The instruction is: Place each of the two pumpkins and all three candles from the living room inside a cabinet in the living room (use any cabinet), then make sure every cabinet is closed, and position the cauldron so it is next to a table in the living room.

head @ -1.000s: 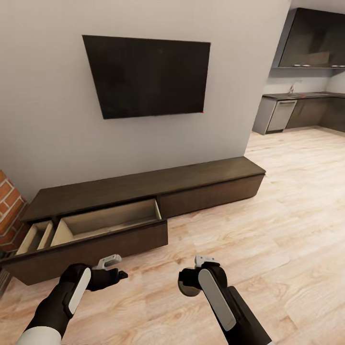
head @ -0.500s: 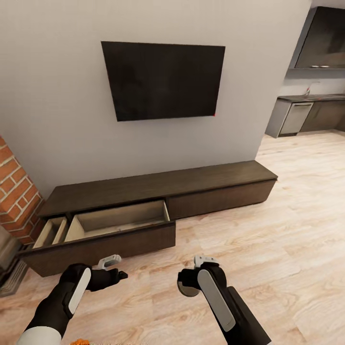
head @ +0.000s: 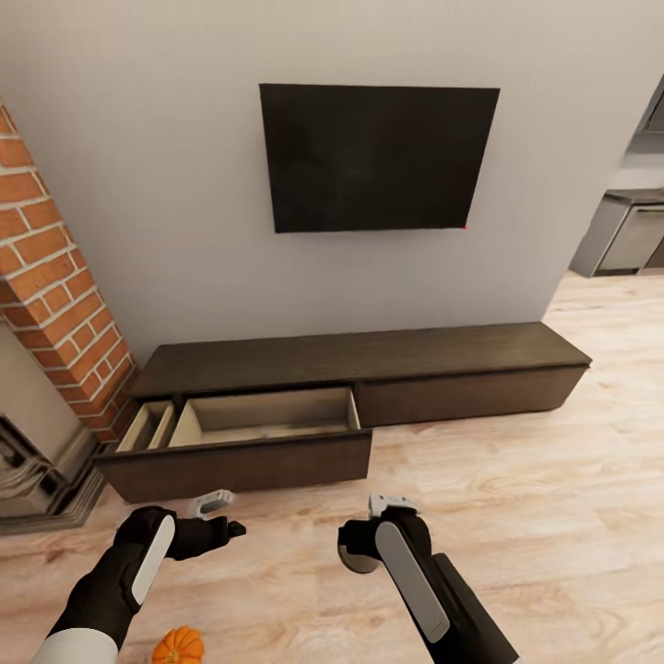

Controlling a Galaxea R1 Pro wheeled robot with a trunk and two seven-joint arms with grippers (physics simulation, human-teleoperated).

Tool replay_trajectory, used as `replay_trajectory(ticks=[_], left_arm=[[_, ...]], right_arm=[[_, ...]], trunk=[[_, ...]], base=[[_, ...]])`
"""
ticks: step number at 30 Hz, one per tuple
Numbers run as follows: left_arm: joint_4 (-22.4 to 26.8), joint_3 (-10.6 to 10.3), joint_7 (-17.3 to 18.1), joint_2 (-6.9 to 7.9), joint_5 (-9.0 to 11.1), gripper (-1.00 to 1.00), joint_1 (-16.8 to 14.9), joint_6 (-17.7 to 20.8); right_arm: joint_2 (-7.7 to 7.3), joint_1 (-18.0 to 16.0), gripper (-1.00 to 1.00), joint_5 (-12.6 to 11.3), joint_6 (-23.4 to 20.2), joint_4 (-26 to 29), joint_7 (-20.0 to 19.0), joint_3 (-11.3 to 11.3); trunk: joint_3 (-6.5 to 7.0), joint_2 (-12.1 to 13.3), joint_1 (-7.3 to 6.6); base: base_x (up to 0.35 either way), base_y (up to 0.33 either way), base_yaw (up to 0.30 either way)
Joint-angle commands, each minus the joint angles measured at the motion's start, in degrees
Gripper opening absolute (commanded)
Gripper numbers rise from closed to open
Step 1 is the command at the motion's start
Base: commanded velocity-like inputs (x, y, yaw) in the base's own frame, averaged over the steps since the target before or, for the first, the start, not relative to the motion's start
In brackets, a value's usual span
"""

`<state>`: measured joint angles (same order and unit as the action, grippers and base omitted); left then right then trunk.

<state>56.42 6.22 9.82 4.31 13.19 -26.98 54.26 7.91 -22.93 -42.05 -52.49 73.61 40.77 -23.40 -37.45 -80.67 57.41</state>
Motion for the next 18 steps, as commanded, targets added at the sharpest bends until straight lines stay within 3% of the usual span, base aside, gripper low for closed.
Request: replay_trajectory(ticks=[1, 6, 18], left_arm=[[0.0, 0.0, 0.0, 0.0, 0.0, 1.0, 0.0, -0.1], [0.0, -0.1, 0.0, -0.01, 0.0, 1.0, 0.0, -0.3], [0.2, -0.1, -0.1, 0.0, 0.0, 1.0, 0.0, -0.5]], right_arm=[[0.0, 0.0, -1.0, 0.1, 0.0, 0.0, 0.0, -0.2], [-0.03, 0.0, -1.0, 0.3, 0.0, 0.0, 0.0, -0.6], [-0.09, 0.0, -1.0, 0.4, -0.1, 0.0, -0.1, -0.9]], trunk=[[0.0, 0.0, 0.0], [-0.06, 0.0, 0.0], [-0.08, 0.0, 0.0]], base=[[0.22, -0.053, 0.283], [0.204, -0.087, 0.216], [0.156, -0.006, 0.017]])
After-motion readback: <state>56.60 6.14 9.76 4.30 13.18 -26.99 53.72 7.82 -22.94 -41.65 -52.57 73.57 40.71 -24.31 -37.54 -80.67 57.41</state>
